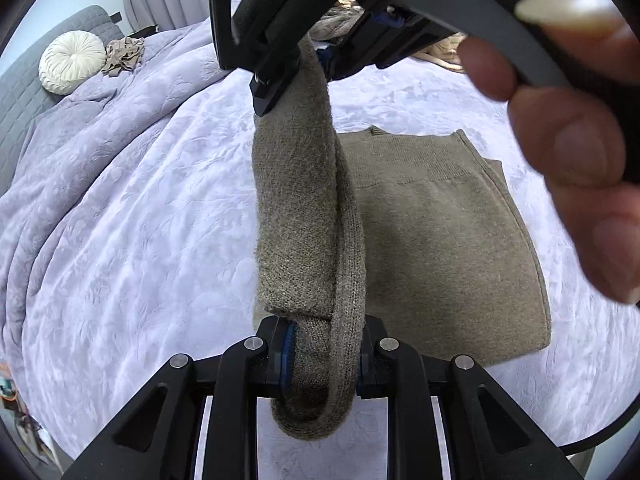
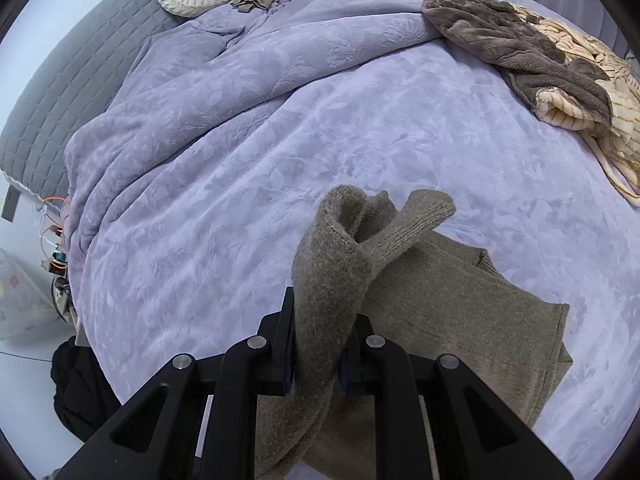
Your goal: Fold small clothes
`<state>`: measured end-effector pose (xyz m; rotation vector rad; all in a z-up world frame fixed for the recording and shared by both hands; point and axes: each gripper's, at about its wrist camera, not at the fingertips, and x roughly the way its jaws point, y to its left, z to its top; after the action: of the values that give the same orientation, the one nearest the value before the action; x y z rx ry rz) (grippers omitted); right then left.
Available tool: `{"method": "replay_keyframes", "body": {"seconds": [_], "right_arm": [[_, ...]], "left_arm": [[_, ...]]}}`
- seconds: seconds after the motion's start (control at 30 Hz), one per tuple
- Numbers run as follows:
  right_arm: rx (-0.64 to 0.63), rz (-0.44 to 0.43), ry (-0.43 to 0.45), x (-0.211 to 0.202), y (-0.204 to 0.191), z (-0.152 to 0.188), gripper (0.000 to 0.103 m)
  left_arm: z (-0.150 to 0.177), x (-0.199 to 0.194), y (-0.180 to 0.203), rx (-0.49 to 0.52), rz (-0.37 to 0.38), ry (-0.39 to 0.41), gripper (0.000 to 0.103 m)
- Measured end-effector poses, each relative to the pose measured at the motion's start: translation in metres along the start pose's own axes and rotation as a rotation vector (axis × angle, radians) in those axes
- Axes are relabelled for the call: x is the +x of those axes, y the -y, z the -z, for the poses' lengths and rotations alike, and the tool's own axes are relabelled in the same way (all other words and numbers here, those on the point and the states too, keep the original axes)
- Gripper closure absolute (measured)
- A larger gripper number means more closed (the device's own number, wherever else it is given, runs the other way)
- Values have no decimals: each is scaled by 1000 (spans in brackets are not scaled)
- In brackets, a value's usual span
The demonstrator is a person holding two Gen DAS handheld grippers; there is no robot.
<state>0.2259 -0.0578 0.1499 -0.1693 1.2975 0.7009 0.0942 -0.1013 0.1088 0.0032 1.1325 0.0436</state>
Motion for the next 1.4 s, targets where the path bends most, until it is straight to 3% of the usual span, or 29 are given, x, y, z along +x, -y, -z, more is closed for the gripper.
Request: {"method": "replay_keyframes", "body": {"seconds": [0.5,1.07,1.4], "right_arm": [[-28,-33,21,-18,28,14,85],[72,-72,87,-43,87,45,86],[92,-63,100,-58,123,63,86]], "left_arm": [[0,5,40,44,-47,-3,80],[0,-2,87,139,-67,-9,80],[0,-2,115,169,-19,-2,80]]}}
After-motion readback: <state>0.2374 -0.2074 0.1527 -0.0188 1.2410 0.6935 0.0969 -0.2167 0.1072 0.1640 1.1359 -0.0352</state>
